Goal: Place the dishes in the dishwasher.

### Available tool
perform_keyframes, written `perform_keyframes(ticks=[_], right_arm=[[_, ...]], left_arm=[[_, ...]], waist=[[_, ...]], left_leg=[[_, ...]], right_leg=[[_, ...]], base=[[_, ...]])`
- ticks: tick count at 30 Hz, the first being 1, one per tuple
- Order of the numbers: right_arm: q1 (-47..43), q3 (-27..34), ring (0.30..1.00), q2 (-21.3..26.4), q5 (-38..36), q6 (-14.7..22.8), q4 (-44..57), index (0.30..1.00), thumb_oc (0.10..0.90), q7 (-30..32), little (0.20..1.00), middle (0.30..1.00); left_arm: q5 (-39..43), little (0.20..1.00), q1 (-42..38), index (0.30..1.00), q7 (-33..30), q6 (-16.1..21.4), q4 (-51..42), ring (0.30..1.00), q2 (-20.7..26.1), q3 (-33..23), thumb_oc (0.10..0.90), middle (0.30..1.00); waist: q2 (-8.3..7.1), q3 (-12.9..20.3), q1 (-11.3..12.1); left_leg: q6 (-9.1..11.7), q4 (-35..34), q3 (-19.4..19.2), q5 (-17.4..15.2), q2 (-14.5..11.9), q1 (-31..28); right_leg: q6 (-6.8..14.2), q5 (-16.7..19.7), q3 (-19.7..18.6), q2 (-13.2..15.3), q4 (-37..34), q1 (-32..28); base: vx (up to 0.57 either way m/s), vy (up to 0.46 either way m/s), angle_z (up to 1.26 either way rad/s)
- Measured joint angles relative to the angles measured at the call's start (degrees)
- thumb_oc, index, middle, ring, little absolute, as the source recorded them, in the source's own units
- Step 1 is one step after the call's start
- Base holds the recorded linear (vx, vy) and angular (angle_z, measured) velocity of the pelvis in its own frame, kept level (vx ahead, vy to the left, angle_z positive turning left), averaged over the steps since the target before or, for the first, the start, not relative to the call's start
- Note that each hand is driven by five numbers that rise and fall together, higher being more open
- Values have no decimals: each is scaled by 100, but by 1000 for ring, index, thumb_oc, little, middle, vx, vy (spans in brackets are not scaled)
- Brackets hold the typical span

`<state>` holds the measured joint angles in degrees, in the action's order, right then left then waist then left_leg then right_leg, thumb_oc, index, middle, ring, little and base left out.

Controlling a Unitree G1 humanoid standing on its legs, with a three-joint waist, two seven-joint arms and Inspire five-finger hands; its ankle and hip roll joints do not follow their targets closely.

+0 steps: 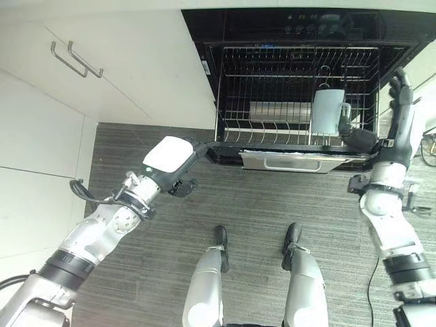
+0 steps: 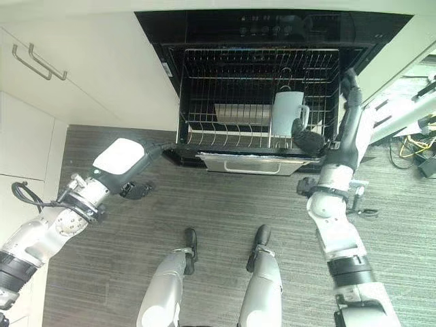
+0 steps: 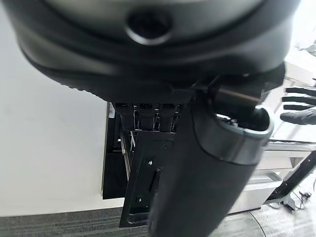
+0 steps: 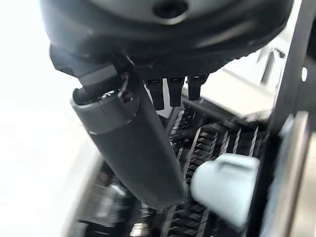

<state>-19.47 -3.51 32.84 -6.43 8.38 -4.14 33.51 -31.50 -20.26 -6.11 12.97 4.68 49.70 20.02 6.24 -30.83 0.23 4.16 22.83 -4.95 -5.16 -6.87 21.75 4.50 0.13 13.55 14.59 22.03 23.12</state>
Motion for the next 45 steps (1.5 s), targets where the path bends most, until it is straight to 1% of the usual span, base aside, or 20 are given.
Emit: perform_keyframes(ticks=[3, 7, 13, 16, 20, 22, 24, 27, 29, 30, 31, 32, 33, 35, 37, 40, 41, 42, 43, 45], right_arm=[[658, 12, 900, -417, -235, 540, 970, 900, 800, -135, 900, 900], [347, -18, 900, -250, -255, 1139, 1371, 900, 800, -352, 900, 900], [285, 7, 900, -151, -136, 1543, 1792, 900, 800, -575, 900, 900], [327, 32, 900, -85, -90, 1570, 1817, 900, 800, -888, 900, 900], [570, 14, 900, -102, -335, 1575, 1817, 900, 800, -1428, 900, 900], [778, 10, 900, -195, -438, 1579, 1815, 900, 800, -1655, 900, 900], [1082, 36, 900, -342, -799, 1591, 1813, 900, 800, -1943, 900, 900], [1349, 218, 900, -678, -1531, 1550, 1804, 900, 800, -2467, 900, 900], [1597, 229, 900, -1017, -1969, 1461, 1725, 900, 800, -2620, 900, 900], [1669, 190, 900, -1075, -2107, 1349, 1682, 900, 800, -2680, 900, 900], [1720, 151, 900, -1317, -2427, 1181, 1477, 900, 800, -2960, 900, 900], [1754, 145, 900, -1435, -2541, 1110, 1446, 900, 800, -3015, 900, 900], [1789, 106, 900, -1558, -2665, 999, 1307, 900, 800, -3165, 900, 900], [2000, 66, 900, -1464, -2760, 757, 1230, 900, 800, -3410, 900, 900], [2078, 53, 900, -1286, -2812, 695, 1229, 900, 800, -3656, 900, 900], [2134, 86, 900, -969, -3178, 636, 1278, 900, 800, -4051, 900, 900], [2277, 259, 900, -907, -3321, 631, 1273, 900, 800, -4168, 900, 900], [2360, 379, 900, -795, -3474, 653, 1271, 900, 800, -4187, 900, 900], [2406, 445, 900, -738, -3474, 654, 1270, 900, 800, -4206, 900, 900], [2404, 462, 900, -627, -3473, 657, 1270, 900, 800, -4251, 900, 900]], left_arm=[[-178, 900, 403, 900, -139, -142, -87, 900, -265, -260, 800, 900], [-330, 900, 489, 900, -241, -194, -68, 900, -334, -244, 800, 900], [-587, 900, 1143, 900, -591, -315, -92, 900, -628, -237, 800, 900], [-585, 900, 1244, 900, -771, -420, -81, 900, -709, -254, 800, 900], [-482, 900, 1255, 900, -1297, -424, 5, 900, -1188, -318, 800, 900], [-443, 900, 1279, 900, -1503, -410, 133, 900, -1296, -315, 800, 900], [-69, 900, 1438, 900, -1699, -384, 273, 900, -1502, -502, 800, 900], [521, 900, 1678, 900, -1998, -227, 339, 900, -1697, -898, 800, 900], [1300, 900, 1778, 900, -2275, -229, 571, 900, -2120, -1318, 800, 900], [1600, 900, 1796, 900, -2350, -297, 684, 900, -2182, -1446, 800, 900], [2363, 900, 2068, 900, -2445, -429, 820, 900, -2310, -1750, 800, 900], [2519, 900, 2163, 900, -2476, -461, 940, 900, -2428, -1875, 800, 900], [2836, 900, 2295, 900, -2495, -516, 1259, 900, -2653, -2069, 800, 900], [3407, 900, 2493, 900, -2475, -899, 1859, 900, -2854, -2133, 800, 900], [3641, 900, 2668, 900, -2441, -931, 2368, 900, -3028, -2117, 800, 900], [3977, 900, 2993, 900, -2019, -975, 2990, 900, -3407, -1856, 800, 900], [3974, 900, 3026, 900, -1674, -924, 3473, 900, -3453, -1608, 800, 900], [3944, 900, 3042, 900, -1328, -932, 3963, 900, -3503, -1501, 800, 900], [3923, 900, 3021, 900, -1163, -917, 4174, 900, -3534, -1451, 800, 900], [3928, 900, 3024, 900, -938, -981, 4527, 900, -3665, -1456, 800, 900]], waist=[[5, 4, -76], [21, 17, -168], [-2, 185, -145], [-51, 357, -113], [-121, 974, 39], [-262, 1390, 156], [-412, 1706, 134], [-545, 1881, 138], [-529, 2032, 121], [-546, 2093, 139], [-580, 2170, 192], [-579, 2172, 154], [-570, 2178, 164], [-641, 2223, 147], [-764, 2217, 96], [-807, 2215, -23], [-745, 2231, -83], [-683, 2237, -177], [-684, 2236, -180], [-668, 2237, -184]], left_leg=[[-39, 37, -78, -60, -5, -93], [-70, 20, -149, -79, -6, -249], [-40, -212, -178, -144, -89, -811], [-35, -314, -158, -155, -94, -1056], [-46, -278, -88, -305, -79, -1099], [-89, -129, -101, -441, -40, -1096], [-202, -70, -109, -524, 112, -1116], [-430, 207, -122, -710, 317, -1078], [-627, 210, -108, -796, 414, -1088], [-728, 199, -101, -771, 407, -1076], [-837, 183, -103, -745, 476, -1089], [-885, 180, -77, -737, 504, -1097], [-894, 79, -102, -729, 459, -1201], [-877, -311, -86, -557, 520, -1343], [-1003, -552, -122, -425, 647, -1459], [-1091, -734, -419, -506, 965, -1696], [-1025, -731, -361, -592, 1013, -1816], [-867, -761, -266, -676, 969, -1880], [-878, -849, -257, -644, 975, -1957], [-806, -1041, -292, -588, 997, -2165]], right_leg=[[39, 29, -69, -11, -95, -112], [71, 146, -98, -32, -355, -336], [128, 304, 18, -172, -971, -1093], [151, 399, 119, -212, -1239, -1439], [136, 388, 150, -216, -1339, -1647], [106, 353, 123, -189, -1398, -1685], [109, 352, 123, -42, -1398, -1775], [105, 431, 86, 172, -1352, -1871], [37, 887, 39, 251, -1272, -1828], [85, 854, -64, 245, -1117, -1745], [176, 498, -81, 57, -347, -1504], [180, 494, -140, 58, -223, -1458], [345, 69, -184, -58, 208, -1268], [253, -562, -158, -732, 282, -1236], [53, -877, -205, -1251, 65, -1151], [-128, -789, 115, -1130, 14, -709], [-207, -502, 111, -1119, -141, -749], [-503, -479, 198, -1207, -351, -924], [-700, -535, 204, -1231, -399, -983], [-940, -593, 181, -1242, -389, -1071]], base=[[9, 81, -11], [18, 63, -8], [48, 73, -1], [21, 102, 6], [15, 194, 8], [-10, 243, 4], [-46, 256, 7], [-16, 233, 11], [7, 168, 15], [48, 162, -1], [80, 115, 3], [100, 69, -5], [127, -10, -2], [137, -20, 0], [119, -22, 0], [209, -119, -19], [387, -176, 5], [322, -117, 16], [218, -47, 10], [122, -36, -4]])
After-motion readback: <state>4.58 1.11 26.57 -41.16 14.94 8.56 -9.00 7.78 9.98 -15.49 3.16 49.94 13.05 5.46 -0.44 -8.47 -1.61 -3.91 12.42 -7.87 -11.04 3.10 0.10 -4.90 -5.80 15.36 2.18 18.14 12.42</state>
